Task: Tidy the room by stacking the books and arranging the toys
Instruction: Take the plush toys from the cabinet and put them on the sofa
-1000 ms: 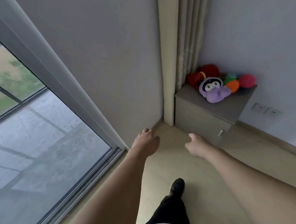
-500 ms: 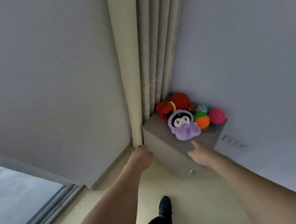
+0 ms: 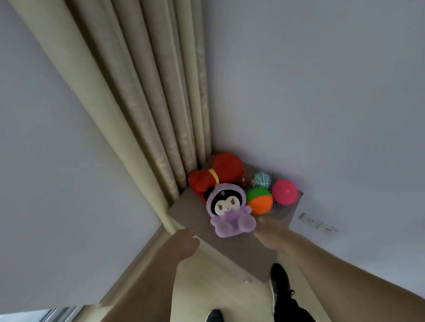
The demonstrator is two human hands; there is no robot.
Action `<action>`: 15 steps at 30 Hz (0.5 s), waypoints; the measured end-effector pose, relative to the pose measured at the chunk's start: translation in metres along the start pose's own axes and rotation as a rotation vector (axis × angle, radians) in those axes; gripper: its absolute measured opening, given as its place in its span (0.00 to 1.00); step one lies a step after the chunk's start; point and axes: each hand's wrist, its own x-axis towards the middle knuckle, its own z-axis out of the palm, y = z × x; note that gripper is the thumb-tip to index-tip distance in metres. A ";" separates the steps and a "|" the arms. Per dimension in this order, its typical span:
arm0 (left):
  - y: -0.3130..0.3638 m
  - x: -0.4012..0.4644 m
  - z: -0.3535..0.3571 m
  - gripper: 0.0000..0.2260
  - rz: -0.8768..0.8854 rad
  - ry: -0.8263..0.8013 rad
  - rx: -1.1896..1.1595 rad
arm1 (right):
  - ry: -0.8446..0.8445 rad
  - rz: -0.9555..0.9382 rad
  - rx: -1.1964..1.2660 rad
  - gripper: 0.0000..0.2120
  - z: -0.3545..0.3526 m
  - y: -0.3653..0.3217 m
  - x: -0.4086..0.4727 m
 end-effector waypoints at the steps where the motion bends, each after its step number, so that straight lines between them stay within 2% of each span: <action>1: 0.006 0.005 0.000 0.18 -0.027 0.016 -0.009 | -0.005 -0.013 0.019 0.21 -0.008 0.003 0.010; 6: 0.043 0.024 -0.003 0.19 -0.116 0.100 -0.047 | -0.069 -0.113 -0.024 0.19 -0.060 0.010 0.061; 8: 0.059 0.028 -0.006 0.20 -0.180 0.081 -0.062 | -0.130 -0.150 -0.114 0.18 -0.058 0.034 0.122; 9: 0.064 0.033 -0.011 0.20 -0.197 0.094 -0.062 | -0.157 -0.148 -0.152 0.21 -0.049 0.047 0.158; 11: 0.073 0.040 -0.022 0.21 -0.221 0.138 -0.052 | -0.206 -0.150 -0.237 0.39 -0.039 0.052 0.189; 12: 0.077 0.047 -0.029 0.21 -0.233 0.161 -0.046 | -0.231 -0.143 -0.233 0.37 -0.049 0.039 0.179; 14: 0.084 0.059 -0.038 0.22 -0.259 0.163 -0.041 | -0.236 -0.173 -0.314 0.20 -0.071 0.009 0.140; 15: 0.086 0.067 -0.040 0.23 -0.268 0.151 -0.044 | -0.247 -0.195 -0.360 0.18 -0.073 0.001 0.135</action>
